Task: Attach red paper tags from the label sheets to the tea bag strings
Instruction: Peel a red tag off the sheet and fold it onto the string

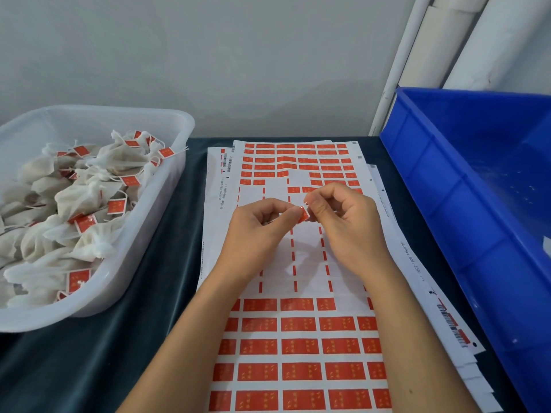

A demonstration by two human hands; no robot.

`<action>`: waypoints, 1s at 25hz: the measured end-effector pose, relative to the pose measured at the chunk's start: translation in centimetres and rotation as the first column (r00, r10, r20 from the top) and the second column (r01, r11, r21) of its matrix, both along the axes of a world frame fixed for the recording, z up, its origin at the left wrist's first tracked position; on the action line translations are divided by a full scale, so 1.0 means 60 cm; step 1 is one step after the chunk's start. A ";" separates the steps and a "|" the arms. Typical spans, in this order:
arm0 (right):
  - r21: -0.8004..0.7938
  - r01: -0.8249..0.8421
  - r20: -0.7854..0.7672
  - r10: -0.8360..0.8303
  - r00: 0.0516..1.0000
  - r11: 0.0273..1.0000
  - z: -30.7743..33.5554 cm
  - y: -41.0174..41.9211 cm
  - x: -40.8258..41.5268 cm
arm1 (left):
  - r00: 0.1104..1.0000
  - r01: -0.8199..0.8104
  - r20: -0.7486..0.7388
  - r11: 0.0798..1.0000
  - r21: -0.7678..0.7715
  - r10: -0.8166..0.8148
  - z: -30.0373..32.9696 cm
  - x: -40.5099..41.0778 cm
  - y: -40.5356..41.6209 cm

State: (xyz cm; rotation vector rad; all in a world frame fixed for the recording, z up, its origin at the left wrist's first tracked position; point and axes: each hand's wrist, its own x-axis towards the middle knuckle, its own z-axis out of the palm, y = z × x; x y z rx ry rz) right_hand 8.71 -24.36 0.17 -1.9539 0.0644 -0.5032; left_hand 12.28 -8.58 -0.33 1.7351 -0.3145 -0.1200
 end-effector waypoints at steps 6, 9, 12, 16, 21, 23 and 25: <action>0.006 0.002 -0.001 -0.002 1.000 1.000 0.000 0.000 0.000 | 1.000 0.003 -0.024 1.000 -0.003 -0.003 -0.001 0.000 -0.001; 0.012 -0.002 -0.001 0.002 1.000 1.000 -0.001 0.000 -0.001 | 0.999 0.001 -0.036 1.000 -0.001 -0.001 -0.002 0.001 0.000; 0.010 -0.001 -0.005 0.001 1.000 1.000 -0.001 0.000 0.000 | 0.999 0.004 -0.045 1.000 0.000 -0.004 -0.001 0.000 0.000; 0.009 -0.004 -0.005 0.004 1.000 1.000 -0.001 0.000 0.001 | 0.999 0.005 -0.045 1.000 -0.004 -0.005 -0.001 0.001 0.000; 0.010 -0.001 -0.007 0.001 1.000 1.000 -0.002 0.001 0.001 | 0.998 0.004 -0.062 1.000 -0.001 -0.004 -0.002 0.001 0.000; 0.012 -0.002 -0.008 0.002 1.000 1.000 -0.002 0.000 0.001 | 0.998 -0.002 -0.070 1.000 -0.005 0.001 -0.002 0.001 0.000; 0.015 0.001 -0.007 -0.001 1.000 1.000 -0.002 0.000 0.002 | 0.997 -0.001 -0.076 1.000 -0.009 0.000 -0.003 0.002 -0.001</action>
